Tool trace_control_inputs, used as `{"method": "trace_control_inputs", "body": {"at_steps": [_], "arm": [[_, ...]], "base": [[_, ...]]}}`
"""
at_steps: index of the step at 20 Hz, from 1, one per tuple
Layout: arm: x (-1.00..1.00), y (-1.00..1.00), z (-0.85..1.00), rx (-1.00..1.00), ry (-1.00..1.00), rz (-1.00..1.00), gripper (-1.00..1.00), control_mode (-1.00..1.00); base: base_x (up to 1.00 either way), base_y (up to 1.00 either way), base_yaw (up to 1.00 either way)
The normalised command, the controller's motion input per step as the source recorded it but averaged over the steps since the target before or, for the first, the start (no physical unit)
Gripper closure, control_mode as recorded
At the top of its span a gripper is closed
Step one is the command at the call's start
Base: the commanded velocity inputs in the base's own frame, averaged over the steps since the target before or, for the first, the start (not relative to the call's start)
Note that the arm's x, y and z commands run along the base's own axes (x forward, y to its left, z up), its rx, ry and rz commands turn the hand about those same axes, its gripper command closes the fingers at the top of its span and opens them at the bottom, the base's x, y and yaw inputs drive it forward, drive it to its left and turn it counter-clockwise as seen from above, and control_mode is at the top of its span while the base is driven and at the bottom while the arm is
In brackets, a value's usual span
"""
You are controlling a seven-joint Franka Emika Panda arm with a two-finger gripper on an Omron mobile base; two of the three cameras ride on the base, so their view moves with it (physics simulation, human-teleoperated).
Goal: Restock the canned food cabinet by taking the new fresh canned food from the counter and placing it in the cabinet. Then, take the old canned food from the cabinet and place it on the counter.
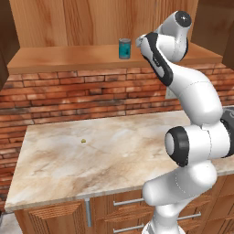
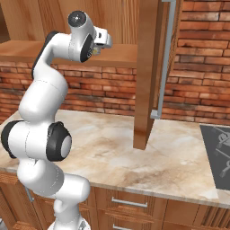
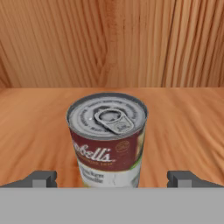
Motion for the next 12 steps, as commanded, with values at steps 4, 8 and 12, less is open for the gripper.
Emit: {"method": "trace_control_inputs", "body": {"at_steps": [4,8,12], "arm": [[0.14,0.01,-0.08,0.0,0.0,0.0,-1.0,-1.0],[0.17,0.0,-0.08,0.0,0.0,0.0,-1.0,-1.0],[0.2,0.0,-0.02,0.0,0.0,0.0,-1.0,-1.0]], "base": [[0.0,0.0,0.0],[0.0,0.0,0.0],[0.0,0.0,0.0]]}}
